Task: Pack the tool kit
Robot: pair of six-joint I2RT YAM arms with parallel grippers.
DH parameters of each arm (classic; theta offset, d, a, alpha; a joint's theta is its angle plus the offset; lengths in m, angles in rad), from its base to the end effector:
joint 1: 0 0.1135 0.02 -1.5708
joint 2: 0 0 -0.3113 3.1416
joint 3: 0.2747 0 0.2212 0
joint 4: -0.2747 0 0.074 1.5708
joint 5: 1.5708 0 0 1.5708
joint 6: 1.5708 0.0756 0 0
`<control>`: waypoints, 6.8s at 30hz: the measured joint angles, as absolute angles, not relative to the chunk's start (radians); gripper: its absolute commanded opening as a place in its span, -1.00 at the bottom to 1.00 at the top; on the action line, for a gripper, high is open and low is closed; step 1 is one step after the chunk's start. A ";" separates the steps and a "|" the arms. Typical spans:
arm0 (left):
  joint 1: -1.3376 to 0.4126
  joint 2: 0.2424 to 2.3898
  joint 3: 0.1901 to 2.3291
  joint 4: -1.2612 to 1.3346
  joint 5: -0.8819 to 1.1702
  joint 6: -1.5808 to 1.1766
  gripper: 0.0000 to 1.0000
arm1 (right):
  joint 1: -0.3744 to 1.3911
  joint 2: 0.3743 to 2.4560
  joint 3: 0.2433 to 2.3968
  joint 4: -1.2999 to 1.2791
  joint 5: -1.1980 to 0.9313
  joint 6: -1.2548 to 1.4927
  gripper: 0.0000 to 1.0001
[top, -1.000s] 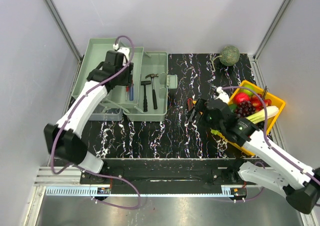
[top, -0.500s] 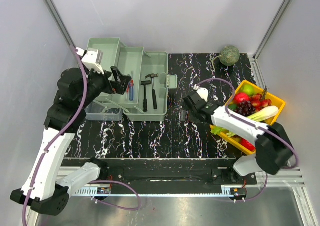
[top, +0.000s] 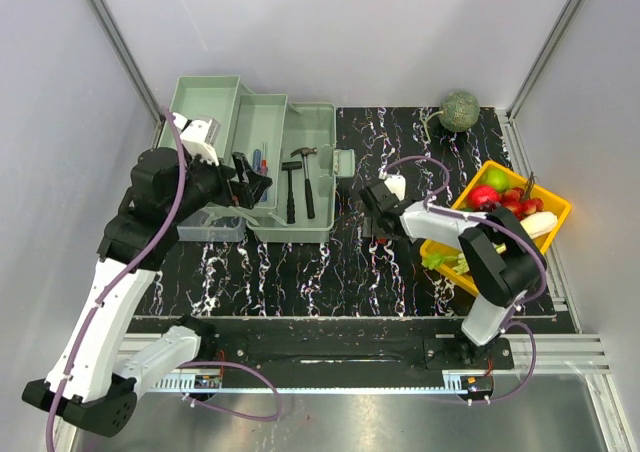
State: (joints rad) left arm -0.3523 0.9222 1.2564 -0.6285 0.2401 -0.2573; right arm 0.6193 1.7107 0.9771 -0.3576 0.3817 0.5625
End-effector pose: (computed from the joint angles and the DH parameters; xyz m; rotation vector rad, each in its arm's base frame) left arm 0.1388 -0.0702 0.4453 0.2599 1.8889 -0.6413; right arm 0.2836 0.1676 0.1959 0.0478 2.5387 -0.0615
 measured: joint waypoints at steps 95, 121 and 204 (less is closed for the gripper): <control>-0.272 1.410 1.760 -0.842 -0.098 -0.277 -1.00 | 0.613 0.788 0.853 -0.522 0.070 0.669 0.88; -0.051 1.701 1.917 -0.923 -0.385 -0.136 -0.98 | 0.613 0.862 0.830 -0.529 0.089 0.712 0.87; -0.031 1.100 1.333 -0.506 0.764 -0.457 0.98 | 0.341 1.795 1.101 -0.491 0.123 0.376 -0.86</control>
